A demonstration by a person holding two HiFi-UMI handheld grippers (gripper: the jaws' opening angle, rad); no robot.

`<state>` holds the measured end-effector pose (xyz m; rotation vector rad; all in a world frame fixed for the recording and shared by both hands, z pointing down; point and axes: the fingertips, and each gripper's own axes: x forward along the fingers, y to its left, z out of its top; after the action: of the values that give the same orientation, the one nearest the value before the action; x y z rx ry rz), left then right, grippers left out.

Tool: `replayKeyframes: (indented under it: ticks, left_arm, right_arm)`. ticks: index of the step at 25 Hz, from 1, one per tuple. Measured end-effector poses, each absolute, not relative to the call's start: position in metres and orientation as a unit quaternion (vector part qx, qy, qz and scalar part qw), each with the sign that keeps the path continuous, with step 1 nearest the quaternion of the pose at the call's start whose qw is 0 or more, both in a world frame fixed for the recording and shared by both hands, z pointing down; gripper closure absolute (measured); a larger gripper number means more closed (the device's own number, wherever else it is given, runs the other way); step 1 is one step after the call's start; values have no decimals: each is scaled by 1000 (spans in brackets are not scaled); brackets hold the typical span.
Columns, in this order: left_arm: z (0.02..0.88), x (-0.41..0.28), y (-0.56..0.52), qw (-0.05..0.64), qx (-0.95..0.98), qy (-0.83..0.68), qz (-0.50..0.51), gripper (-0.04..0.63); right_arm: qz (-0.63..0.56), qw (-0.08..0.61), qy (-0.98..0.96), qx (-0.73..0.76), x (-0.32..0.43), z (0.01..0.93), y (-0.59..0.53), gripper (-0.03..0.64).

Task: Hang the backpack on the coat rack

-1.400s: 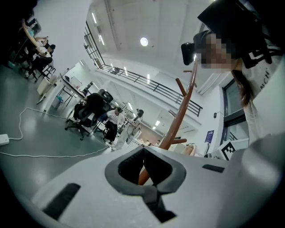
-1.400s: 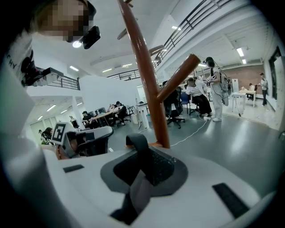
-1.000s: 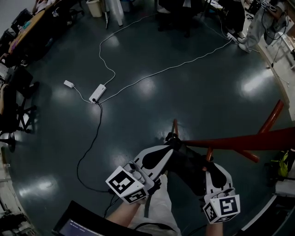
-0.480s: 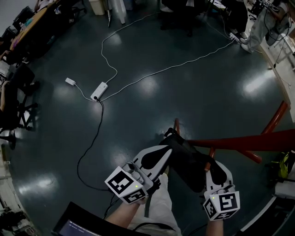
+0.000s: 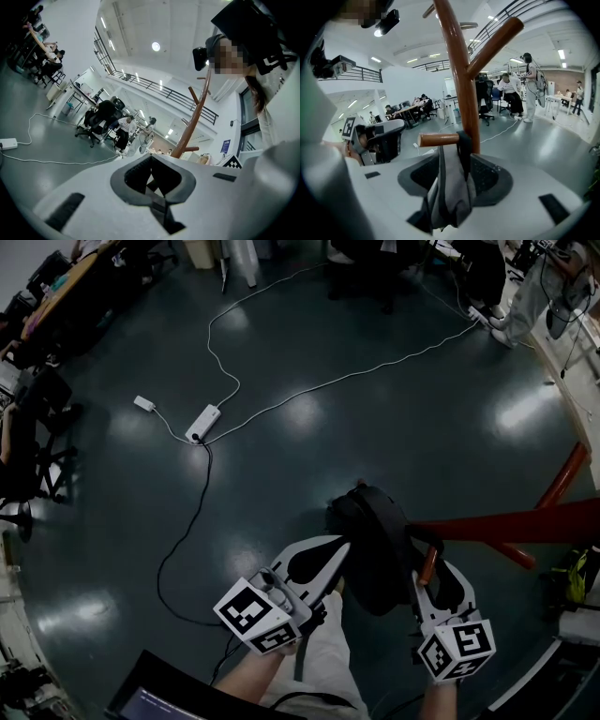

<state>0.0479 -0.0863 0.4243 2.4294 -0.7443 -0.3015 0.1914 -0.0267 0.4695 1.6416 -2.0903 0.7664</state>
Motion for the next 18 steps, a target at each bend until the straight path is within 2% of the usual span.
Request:
replayKeyframes:
  ticks: [4, 10, 18]
  left_arm:
    - [424, 45, -85, 288, 910, -278, -114, 586]
    - [427, 45, -82, 288, 910, -275, -114, 586]
    - [415, 43, -83, 283, 914, -264, -120, 586]
  right_arm:
    - [276, 192, -750, 569, 182, 471, -19, 425]
    - [321, 127, -749, 565, 178, 470, -8, 426]
    - [350, 109, -757, 540, 160, 465, 16, 430]
